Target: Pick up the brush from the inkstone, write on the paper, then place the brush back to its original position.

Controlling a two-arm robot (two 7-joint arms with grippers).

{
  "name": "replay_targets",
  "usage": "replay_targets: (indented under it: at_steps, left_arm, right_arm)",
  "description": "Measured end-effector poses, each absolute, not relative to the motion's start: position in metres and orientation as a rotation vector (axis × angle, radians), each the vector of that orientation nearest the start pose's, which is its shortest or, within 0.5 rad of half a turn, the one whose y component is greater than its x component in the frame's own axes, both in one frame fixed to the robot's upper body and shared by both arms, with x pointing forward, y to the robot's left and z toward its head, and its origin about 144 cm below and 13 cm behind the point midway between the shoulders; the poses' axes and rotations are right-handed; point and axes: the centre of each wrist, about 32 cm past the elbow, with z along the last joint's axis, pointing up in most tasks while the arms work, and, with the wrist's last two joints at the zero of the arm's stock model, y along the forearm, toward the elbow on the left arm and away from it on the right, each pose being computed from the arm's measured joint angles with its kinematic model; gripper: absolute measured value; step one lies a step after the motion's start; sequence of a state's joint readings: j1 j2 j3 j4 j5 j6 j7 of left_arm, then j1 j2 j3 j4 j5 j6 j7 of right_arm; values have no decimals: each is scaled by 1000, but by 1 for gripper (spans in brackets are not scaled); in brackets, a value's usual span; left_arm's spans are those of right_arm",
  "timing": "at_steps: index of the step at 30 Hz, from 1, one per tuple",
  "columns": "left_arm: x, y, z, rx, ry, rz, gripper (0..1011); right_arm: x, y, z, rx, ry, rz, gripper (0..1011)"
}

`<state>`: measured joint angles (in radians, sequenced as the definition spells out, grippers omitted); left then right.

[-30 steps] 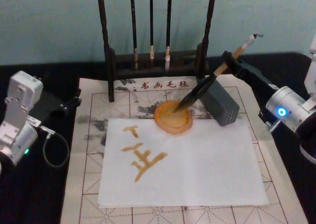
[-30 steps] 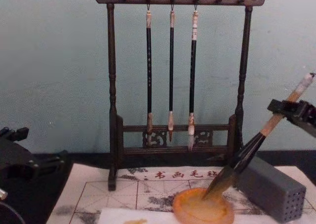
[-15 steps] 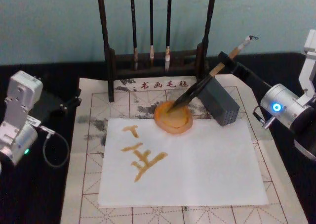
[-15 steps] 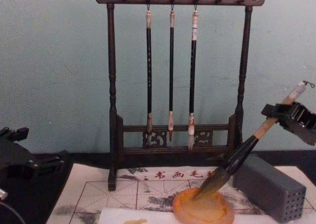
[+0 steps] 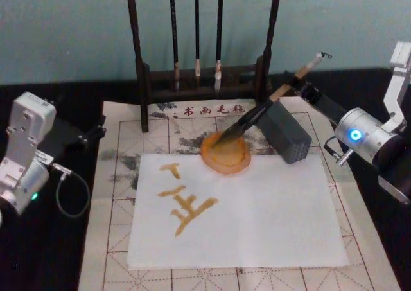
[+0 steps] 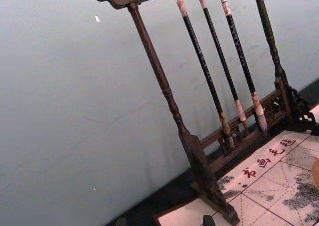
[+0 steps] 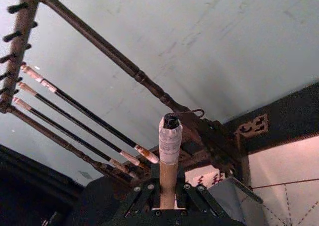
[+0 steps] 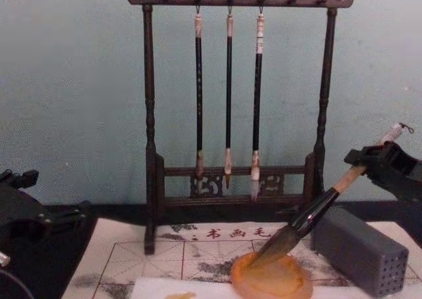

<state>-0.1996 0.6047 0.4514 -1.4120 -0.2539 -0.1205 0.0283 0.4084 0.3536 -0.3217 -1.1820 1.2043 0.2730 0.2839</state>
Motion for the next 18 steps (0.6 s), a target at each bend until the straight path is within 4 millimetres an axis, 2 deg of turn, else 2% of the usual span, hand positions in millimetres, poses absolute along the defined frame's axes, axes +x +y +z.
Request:
replay_targets:
  at_steps: [18]
  left_arm:
    - [489,310,1140,305,-285,1248,1001]
  right_arm:
    - [568,-279,1155,373,837,-1034,179]
